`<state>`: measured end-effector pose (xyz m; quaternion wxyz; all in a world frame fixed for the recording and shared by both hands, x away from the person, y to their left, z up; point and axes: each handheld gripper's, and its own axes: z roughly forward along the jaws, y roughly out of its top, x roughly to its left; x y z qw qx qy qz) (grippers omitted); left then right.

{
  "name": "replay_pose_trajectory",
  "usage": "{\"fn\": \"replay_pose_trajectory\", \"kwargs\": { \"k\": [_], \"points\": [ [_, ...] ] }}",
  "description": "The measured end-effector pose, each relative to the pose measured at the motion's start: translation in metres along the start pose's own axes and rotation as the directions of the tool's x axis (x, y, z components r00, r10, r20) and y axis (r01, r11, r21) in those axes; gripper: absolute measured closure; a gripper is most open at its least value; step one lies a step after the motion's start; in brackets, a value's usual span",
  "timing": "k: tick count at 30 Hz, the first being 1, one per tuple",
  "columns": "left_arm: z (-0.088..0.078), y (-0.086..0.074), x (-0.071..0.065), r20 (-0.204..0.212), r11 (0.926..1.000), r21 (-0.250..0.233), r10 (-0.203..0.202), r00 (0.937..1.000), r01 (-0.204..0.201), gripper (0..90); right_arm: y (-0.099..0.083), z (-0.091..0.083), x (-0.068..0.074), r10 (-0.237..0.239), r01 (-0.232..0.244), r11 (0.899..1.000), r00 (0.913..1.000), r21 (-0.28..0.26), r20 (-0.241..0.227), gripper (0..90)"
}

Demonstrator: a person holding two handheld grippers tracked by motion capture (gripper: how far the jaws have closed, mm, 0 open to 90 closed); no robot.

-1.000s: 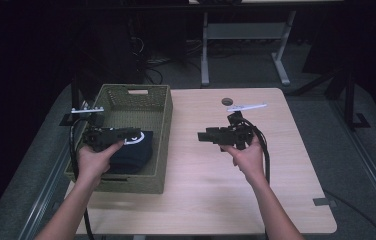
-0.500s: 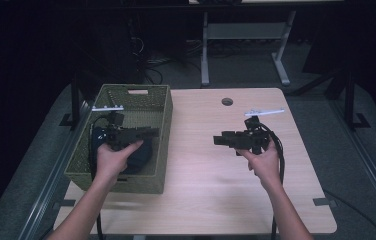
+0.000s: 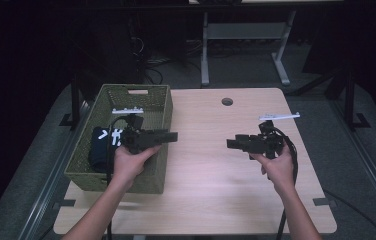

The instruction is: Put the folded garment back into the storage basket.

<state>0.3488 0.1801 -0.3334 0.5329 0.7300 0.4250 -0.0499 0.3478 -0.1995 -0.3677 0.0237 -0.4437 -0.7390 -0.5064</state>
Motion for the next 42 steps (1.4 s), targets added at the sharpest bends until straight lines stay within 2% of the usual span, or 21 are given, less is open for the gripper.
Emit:
{"fn": "replay_pose_trajectory", "kwargs": {
  "k": [12,16,22,27,32,37,42],
  "points": [
    [0.020,-0.011,-0.020,0.025,0.9983,0.034,0.047,0.9986,-0.048,31.4,-0.018,-0.026,-0.015,0.029,-0.028,0.999,0.9988,-0.016,0.039,38.2],
    [0.027,-0.015,-0.028,0.052,0.9979,0.033,0.054,0.9972,-0.056,30.6,-0.024,-0.034,-0.019,0.041,-0.040,0.999,0.9983,-0.028,0.042,37.3],
    [0.036,-0.021,-0.041,0.062,0.9936,0.045,0.101,0.9929,-0.104,29.7,-0.033,-0.043,-0.021,0.036,-0.033,0.999,0.9969,-0.032,0.070,36.0],
    [0.043,-0.029,-0.046,0.095,0.9931,0.060,0.095,0.9910,-0.101,28.9,-0.041,-0.051,-0.025,0.044,-0.041,0.999,0.9948,-0.032,0.092,35.3],
    [0.050,-0.038,-0.055,0.117,0.9882,0.082,0.119,0.9859,-0.129,28.7,-0.047,-0.058,-0.027,0.036,-0.033,0.999,0.9934,-0.027,0.109,35.1],
    [0.056,-0.046,-0.062,0.136,0.9859,0.084,0.132,0.9819,-0.144,27.9,-0.052,-0.066,-0.030,0.023,-0.018,0.999,0.9917,-0.039,0.127,34.7],
    [0.061,-0.056,-0.073,0.158,0.9805,0.085,0.162,0.9740,-0.177,27.6,-0.060,-0.072,-0.034,0.020,-0.014,0.999,0.9881,-0.038,0.153,34.1]
  ]
}}
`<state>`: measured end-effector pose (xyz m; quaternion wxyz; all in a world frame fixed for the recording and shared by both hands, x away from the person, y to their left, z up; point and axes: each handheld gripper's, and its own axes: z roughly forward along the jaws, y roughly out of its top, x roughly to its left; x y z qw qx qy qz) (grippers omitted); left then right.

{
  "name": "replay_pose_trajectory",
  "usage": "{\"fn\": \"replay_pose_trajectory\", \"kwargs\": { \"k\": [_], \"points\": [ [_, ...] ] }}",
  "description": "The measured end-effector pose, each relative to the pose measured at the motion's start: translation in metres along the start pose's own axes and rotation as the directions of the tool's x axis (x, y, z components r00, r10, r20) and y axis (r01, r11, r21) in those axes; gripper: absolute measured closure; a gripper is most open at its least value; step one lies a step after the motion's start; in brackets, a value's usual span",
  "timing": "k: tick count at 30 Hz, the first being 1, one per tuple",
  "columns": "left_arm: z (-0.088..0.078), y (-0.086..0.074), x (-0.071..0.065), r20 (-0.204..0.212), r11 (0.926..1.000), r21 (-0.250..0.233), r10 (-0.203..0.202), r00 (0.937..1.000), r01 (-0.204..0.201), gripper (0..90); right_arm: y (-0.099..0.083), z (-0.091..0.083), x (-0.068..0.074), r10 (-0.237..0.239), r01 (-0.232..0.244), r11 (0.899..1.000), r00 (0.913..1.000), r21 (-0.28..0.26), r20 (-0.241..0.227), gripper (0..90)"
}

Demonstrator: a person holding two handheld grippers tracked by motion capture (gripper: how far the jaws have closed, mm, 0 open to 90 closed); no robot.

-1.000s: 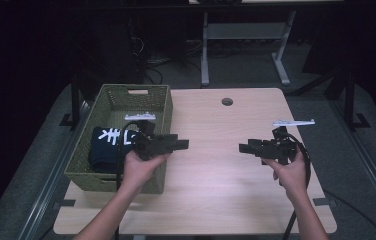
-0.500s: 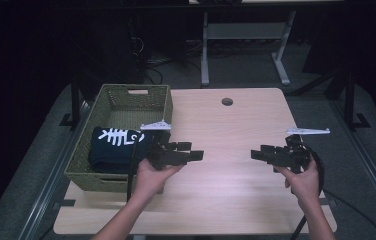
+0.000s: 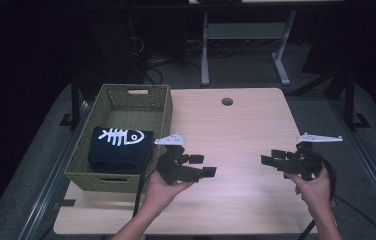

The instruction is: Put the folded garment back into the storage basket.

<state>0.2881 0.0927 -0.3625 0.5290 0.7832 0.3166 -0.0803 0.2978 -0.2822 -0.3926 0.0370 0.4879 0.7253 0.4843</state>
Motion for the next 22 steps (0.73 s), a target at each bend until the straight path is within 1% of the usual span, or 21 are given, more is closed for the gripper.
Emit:
{"fn": "replay_pose_trajectory", "kwargs": {
  "k": [2,4,6,7,8,9,12,14,16,17,18,19,20,21,22],
  "points": [
    [0.004,-0.004,-0.003,0.012,1.0000,0.008,0.002,0.9999,-0.003,27.2,-0.005,-0.002,-0.003,0.001,-0.001,1.000,0.9999,0.005,0.012,33.9],
    [0.006,-0.009,-0.005,0.038,0.9999,0.010,-0.007,0.9992,0.006,27.0,-0.009,-0.005,-0.006,0.015,-0.015,1.000,0.9998,0.004,0.009,34.0],
    [0.010,-0.017,-0.009,0.041,0.9997,0.019,0.011,0.9991,-0.012,26.9,-0.017,-0.008,-0.010,0.022,-0.022,1.000,0.9996,0.000,0.016,33.5],
    [0.011,-0.019,-0.010,0.049,0.9997,0.022,0.006,0.9988,-0.007,26.7,-0.020,-0.009,-0.011,0.022,-0.022,1.000,0.9994,0.001,0.025,33.3],
    [0.014,-0.025,-0.011,0.061,0.9995,0.028,0.012,0.9981,-0.014,26.7,-0.023,-0.010,-0.012,0.022,-0.022,1.000,0.9994,0.000,0.028,33.1],
    [0.015,-0.029,-0.013,0.056,0.9992,0.032,0.020,0.9982,-0.021,26.4,-0.029,-0.012,-0.012,0.023,-0.023,1.000,0.9991,0.000,0.037,32.4],
    [0.019,-0.039,-0.015,0.072,0.9986,0.042,0.027,0.9970,-0.030,26.0,-0.038,-0.016,-0.012,0.013,-0.013,1.000,0.9984,0.008,0.054,30.5],
    [0.020,-0.050,-0.016,0.068,0.9977,0.050,0.043,0.9967,-0.046,25.8,-0.044,-0.019,-0.010,0.006,-0.006,1.000,0.9980,0.006,0.063,30.2],
    [0.020,-0.060,-0.017,0.079,0.9978,0.046,0.043,0.9959,-0.046,25.5,-0.051,-0.022,-0.007,0.001,-0.001,1.000,0.9974,-0.003,0.072,29.7],
    [0.019,-0.064,-0.017,0.078,0.9977,0.046,0.046,0.9959,-0.049,25.5,-0.055,-0.024,-0.005,-0.006,0.006,1.000,0.9970,-0.009,0.077,29.2],
    [0.018,-0.068,-0.018,0.081,0.9970,0.048,0.057,0.9951,-0.061,25.5,-0.058,-0.025,-0.003,-0.012,0.013,1.000,0.9968,-0.014,0.079,29.0],
    [0.018,-0.073,-0.018,0.093,0.9967,0.051,0.059,0.9940,-0.064,25.5,-0.062,-0.027,-0.001,-0.008,0.010,1.000,0.9964,-0.023,0.084,28.7],
    [0.017,-0.077,-0.019,0.100,0.9972,0.045,0.055,0.9934,-0.060,25.6,-0.067,-0.029,0.001,-0.009,0.013,0.999,0.9962,-0.047,0.086,28.7],
    [0.016,-0.081,-0.021,0.099,0.9968,0.039,0.066,0.9928,-0.071,25.6,-0.071,-0.029,0.003,-0.008,0.013,0.998,0.9965,-0.060,0.084,28.6],
    [0.016,-0.084,-0.022,0.091,0.9947,0.051,0.085,0.9923,-0.089,25.6,-0.077,-0.030,0.004,-0.013,0.020,0.996,0.9961,-0.082,0.087,28.8]
  ]
}}
